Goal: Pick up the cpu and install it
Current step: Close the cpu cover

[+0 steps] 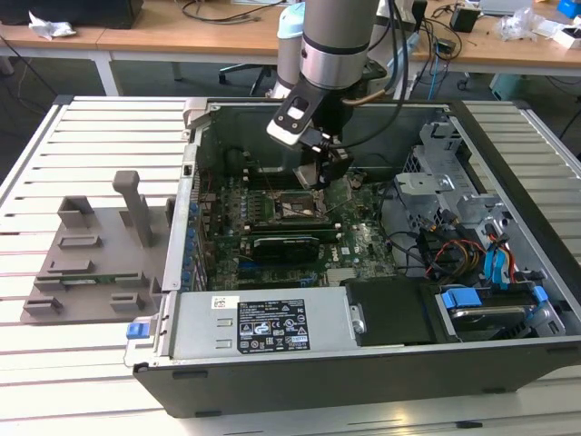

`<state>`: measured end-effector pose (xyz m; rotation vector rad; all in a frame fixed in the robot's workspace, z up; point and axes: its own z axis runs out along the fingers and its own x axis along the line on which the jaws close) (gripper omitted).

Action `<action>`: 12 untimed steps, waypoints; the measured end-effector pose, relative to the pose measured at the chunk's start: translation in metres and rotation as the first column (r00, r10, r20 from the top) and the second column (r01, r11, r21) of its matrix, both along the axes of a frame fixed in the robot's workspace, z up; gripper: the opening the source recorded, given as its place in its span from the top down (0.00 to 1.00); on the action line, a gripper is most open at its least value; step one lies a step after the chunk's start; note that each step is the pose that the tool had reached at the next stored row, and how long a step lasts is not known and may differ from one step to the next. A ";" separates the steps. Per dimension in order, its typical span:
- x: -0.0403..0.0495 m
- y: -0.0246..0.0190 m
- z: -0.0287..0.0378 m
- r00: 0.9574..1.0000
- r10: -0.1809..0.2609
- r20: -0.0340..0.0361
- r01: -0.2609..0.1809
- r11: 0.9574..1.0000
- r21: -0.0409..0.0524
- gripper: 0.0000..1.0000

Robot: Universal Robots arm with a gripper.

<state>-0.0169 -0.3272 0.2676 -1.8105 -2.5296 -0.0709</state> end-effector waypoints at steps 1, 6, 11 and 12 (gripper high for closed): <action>0.0000 0.0000 0.0000 1.000 -0.004 0.000 0.004 1.000 0.000 0.45; 0.0000 0.0000 0.0000 1.000 -0.025 0.000 0.025 1.000 0.000 0.45; 0.0000 0.0000 0.0000 0.999 -0.048 0.000 0.048 0.999 0.000 0.45; 0.0000 0.0000 0.0000 0.999 -0.052 0.000 0.052 0.999 0.000 0.45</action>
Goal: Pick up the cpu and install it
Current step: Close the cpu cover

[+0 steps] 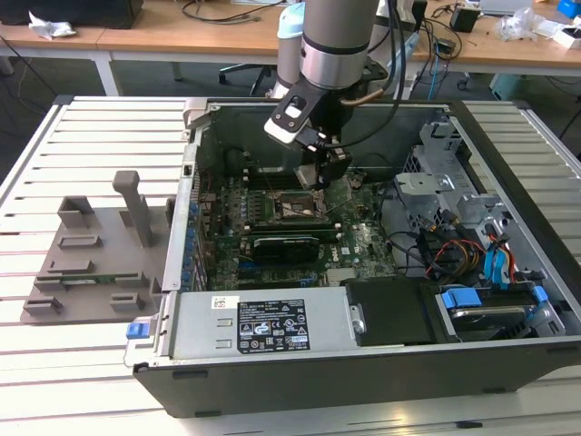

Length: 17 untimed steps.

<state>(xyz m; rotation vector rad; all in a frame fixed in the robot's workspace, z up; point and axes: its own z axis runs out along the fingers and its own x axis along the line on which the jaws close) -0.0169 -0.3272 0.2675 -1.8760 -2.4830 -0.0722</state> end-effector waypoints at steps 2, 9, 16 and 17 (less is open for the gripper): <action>0.0000 0.0000 0.0000 1.000 -0.007 0.000 0.007 1.000 0.000 0.45; 0.0000 0.0000 0.0000 0.999 -0.050 0.000 0.050 0.999 0.000 0.45; 0.0000 0.0000 0.0001 0.996 -0.094 0.004 0.094 0.995 -0.043 0.45; 0.0001 0.0000 0.0000 0.995 -0.097 0.007 0.098 0.992 -0.074 0.45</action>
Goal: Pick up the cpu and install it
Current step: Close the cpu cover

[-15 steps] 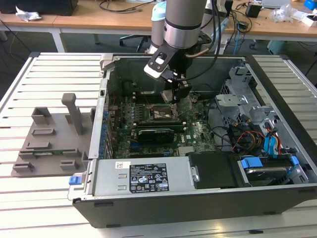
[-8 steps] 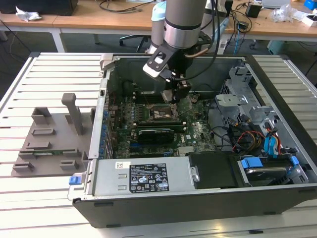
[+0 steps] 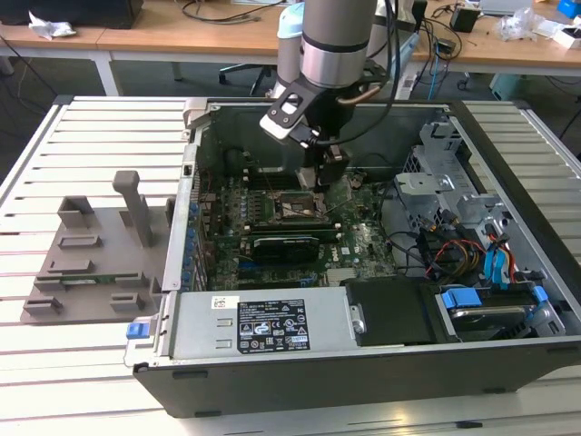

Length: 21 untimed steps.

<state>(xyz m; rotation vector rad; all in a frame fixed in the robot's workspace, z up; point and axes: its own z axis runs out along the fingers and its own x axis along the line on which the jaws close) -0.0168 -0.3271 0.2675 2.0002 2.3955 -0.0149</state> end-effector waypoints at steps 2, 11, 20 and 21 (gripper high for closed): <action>0.0000 0.0000 0.0000 1.000 -0.004 0.000 0.004 0.999 -0.035 0.45; 0.0000 0.0000 -0.0019 0.998 -0.063 -0.016 0.062 0.997 -0.055 0.45; 0.0001 0.0000 -0.0023 0.981 -0.191 -0.016 0.190 0.980 -0.055 0.45; 0.0001 0.0000 -0.0023 0.980 -0.199 -0.016 0.198 0.979 -0.055 0.45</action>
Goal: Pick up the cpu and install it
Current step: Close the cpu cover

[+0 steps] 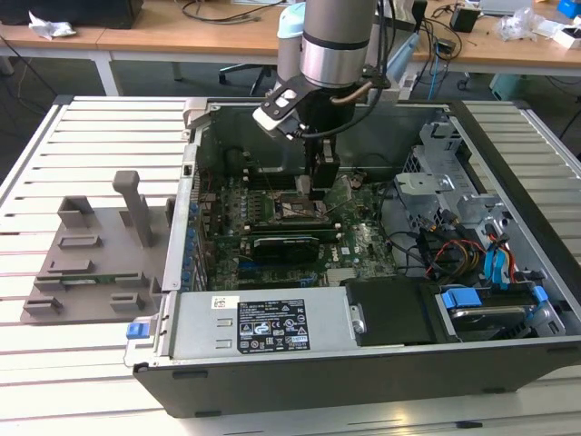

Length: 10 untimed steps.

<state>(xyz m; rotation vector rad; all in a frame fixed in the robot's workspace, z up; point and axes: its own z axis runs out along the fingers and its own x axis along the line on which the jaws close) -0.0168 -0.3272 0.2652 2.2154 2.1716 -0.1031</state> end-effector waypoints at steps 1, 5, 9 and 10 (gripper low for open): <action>0.0000 0.0000 0.0000 1.000 -0.002 0.000 0.002 1.000 0.000 0.45; -0.0001 0.0000 -0.0003 0.997 0.074 0.000 -0.074 0.996 0.039 0.45; -0.0001 0.0000 -0.0003 0.997 0.082 0.000 -0.082 0.996 0.039 0.45; -0.0001 0.0000 -0.0003 0.997 0.082 0.000 -0.082 0.996 0.039 0.45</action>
